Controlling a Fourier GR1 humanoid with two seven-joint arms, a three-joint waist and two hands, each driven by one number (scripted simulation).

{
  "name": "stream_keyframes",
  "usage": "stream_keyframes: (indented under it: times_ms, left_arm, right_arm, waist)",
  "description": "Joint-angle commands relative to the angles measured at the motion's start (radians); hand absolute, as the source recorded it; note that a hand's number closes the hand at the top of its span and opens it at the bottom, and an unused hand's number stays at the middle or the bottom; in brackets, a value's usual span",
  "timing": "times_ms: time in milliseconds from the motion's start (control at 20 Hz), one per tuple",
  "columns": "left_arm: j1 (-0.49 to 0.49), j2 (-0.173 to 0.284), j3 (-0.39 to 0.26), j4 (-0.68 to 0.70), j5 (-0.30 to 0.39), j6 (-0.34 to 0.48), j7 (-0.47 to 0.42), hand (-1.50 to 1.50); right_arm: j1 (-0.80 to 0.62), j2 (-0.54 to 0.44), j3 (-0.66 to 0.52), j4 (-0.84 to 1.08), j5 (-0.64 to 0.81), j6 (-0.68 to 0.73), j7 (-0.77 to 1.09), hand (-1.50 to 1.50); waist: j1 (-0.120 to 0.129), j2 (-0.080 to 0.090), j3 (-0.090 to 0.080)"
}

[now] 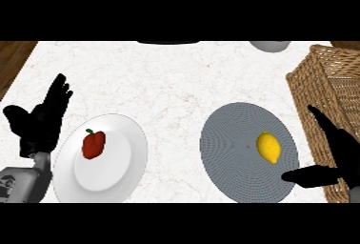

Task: Pick the lemon from the placemat and place it in the basket

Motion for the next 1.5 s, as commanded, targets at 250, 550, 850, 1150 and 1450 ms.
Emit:
stream_keyframes:
  times_ms: [250,550,850,1150,1450]
  left_arm:
    - [0.035,-0.024,0.044,-0.086,-0.046,-0.031,0.055,0.0]
    - [0.012,-0.08,0.083,0.016,-0.103,-0.068,-0.025,0.0]
    - [-0.002,-0.082,0.115,0.001,-0.102,-0.123,0.012,0.0]
    - [-0.059,-0.128,0.114,0.044,-0.149,-0.108,0.031,0.0]
    - [-0.052,-0.133,0.13,-0.008,-0.177,-0.11,0.058,0.0]
  right_arm:
    - [0.034,0.13,0.045,0.119,0.182,-0.1,-0.157,-1.5]
    - [0.046,0.184,0.024,0.062,0.217,-0.068,-0.161,-1.5]
    - [0.048,0.236,0.013,0.194,0.276,-0.126,-0.256,-1.5]
    - [-0.013,0.248,-0.037,0.272,0.285,-0.095,-0.259,-1.5]
    - [-0.078,0.264,-0.051,0.381,0.346,-0.103,-0.273,-1.5]
  waist:
    - [0.005,-0.001,0.0]
    - [0.0,0.0,0.0]
    - [0.0,0.0,0.0]
    - [0.0,0.001,0.0]
    - [0.002,0.001,0.0]
